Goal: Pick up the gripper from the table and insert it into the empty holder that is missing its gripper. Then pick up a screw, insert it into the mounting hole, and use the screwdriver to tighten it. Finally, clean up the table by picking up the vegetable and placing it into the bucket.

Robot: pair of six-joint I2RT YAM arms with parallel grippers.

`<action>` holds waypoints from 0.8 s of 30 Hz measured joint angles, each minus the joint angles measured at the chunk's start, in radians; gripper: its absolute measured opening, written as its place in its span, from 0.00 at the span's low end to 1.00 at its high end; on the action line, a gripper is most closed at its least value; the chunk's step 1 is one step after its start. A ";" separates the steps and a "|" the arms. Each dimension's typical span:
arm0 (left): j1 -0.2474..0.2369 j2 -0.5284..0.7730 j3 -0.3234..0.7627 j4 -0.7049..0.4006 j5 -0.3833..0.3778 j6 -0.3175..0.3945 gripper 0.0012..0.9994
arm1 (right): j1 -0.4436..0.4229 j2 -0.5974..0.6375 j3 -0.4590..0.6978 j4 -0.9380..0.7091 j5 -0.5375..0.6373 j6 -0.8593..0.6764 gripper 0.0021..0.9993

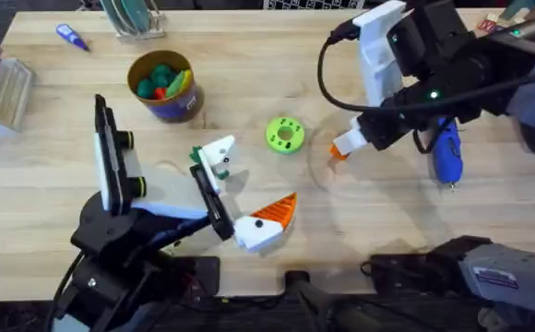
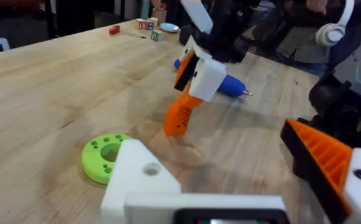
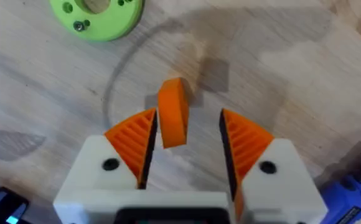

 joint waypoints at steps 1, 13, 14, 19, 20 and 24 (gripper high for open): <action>0.000 0.000 0.000 0.000 0.000 0.000 0.99 | 0.000 0.000 0.000 0.000 -0.002 0.000 0.62; 0.000 0.000 0.000 0.000 0.000 0.000 0.99 | 0.000 0.025 0.000 -0.005 -0.029 -0.003 0.50; 0.000 0.000 0.000 0.000 0.000 0.000 0.99 | 0.000 0.033 0.000 -0.007 -0.030 -0.003 0.50; 0.000 0.000 0.000 0.000 0.000 0.000 0.99 | 0.000 0.050 0.000 -0.018 -0.036 -0.006 0.35; 0.000 0.000 0.000 0.000 0.000 0.000 0.99 | 0.000 0.050 0.000 -0.018 -0.037 -0.006 0.32; 0.000 0.000 0.000 0.000 0.000 0.000 0.99 | 0.000 0.050 0.000 -0.017 -0.038 -0.010 0.17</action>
